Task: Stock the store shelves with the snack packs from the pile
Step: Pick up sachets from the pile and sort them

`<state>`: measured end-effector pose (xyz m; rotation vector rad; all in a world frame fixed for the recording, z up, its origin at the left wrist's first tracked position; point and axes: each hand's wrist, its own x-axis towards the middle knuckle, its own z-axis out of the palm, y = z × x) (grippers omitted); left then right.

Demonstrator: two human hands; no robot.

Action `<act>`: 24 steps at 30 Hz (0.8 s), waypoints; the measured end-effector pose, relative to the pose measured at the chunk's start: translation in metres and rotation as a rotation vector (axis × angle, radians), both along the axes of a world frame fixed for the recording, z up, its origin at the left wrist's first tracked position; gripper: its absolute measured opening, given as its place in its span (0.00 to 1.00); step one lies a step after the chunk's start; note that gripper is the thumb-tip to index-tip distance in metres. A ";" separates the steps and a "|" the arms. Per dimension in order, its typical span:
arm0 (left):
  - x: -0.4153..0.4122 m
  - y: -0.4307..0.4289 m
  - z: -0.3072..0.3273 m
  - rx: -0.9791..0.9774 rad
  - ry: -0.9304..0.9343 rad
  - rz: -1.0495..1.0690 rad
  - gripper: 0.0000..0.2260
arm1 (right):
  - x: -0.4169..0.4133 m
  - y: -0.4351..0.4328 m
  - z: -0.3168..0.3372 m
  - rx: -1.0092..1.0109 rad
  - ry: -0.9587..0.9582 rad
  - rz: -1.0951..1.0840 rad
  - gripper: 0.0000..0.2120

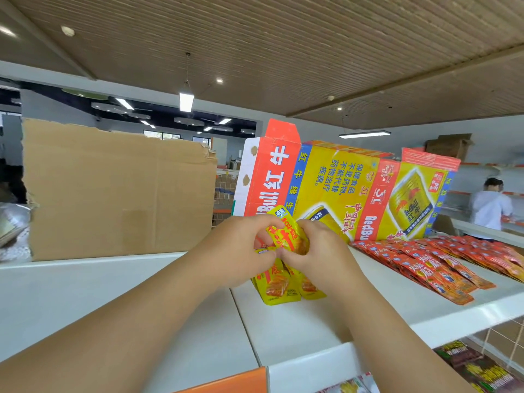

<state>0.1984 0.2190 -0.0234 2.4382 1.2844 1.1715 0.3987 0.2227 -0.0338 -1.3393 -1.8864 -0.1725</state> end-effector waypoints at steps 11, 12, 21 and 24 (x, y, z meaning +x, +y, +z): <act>0.006 -0.001 -0.005 -0.011 0.138 0.019 0.25 | 0.042 0.010 0.018 -0.109 0.100 -0.227 0.27; 0.006 0.000 -0.006 -0.006 0.151 0.016 0.25 | 0.051 0.013 0.020 -0.141 0.063 -0.268 0.24; 0.017 0.008 -0.015 0.070 0.194 0.034 0.25 | 0.078 0.025 -0.005 -0.361 -0.003 -0.385 0.23; 0.020 0.009 -0.019 0.040 0.210 0.029 0.25 | 0.079 0.026 -0.007 -0.396 -0.006 -0.385 0.23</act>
